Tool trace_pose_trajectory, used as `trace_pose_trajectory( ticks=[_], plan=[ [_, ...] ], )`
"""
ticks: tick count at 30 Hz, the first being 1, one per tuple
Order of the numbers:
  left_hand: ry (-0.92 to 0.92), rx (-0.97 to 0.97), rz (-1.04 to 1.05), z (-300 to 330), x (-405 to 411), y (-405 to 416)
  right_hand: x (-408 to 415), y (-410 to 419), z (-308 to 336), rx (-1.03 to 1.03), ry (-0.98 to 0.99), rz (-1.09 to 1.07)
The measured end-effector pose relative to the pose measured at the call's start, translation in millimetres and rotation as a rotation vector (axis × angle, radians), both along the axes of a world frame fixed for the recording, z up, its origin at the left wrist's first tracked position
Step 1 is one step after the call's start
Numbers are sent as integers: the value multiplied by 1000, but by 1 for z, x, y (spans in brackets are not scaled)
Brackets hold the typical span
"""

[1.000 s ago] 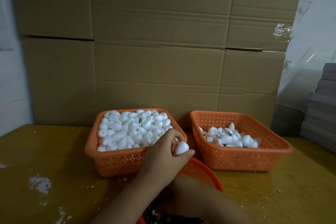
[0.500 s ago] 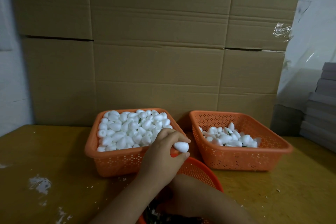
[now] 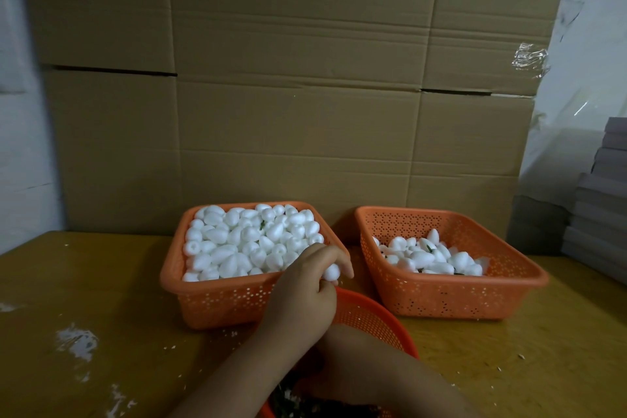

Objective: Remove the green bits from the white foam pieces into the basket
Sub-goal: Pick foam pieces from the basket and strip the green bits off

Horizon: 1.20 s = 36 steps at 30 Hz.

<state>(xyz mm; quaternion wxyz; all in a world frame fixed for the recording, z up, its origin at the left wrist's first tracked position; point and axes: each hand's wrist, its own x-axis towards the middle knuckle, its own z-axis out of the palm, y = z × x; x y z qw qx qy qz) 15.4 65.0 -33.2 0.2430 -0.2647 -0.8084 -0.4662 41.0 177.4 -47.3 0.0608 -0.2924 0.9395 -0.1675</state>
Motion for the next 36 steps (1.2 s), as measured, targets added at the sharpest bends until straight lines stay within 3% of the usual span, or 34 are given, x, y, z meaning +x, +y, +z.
trace_pose_trajectory(
  ticks=[7, 12, 19, 36],
  plan=[
    [-7, 20, -21, 3, 2, 3, -4, -5, -3, -17, 35, 0],
    [6, -17, 21, 1, 1, 2, -5, -6, -2, 47, -47, -58],
    [-11, -47, 52, -2, 0, 1, -2, -5, 3, 35, 35, 10],
    [-104, -1, -37, -2, 4, 1, 0, -6, 7, 21, 44, 24]
  ],
)
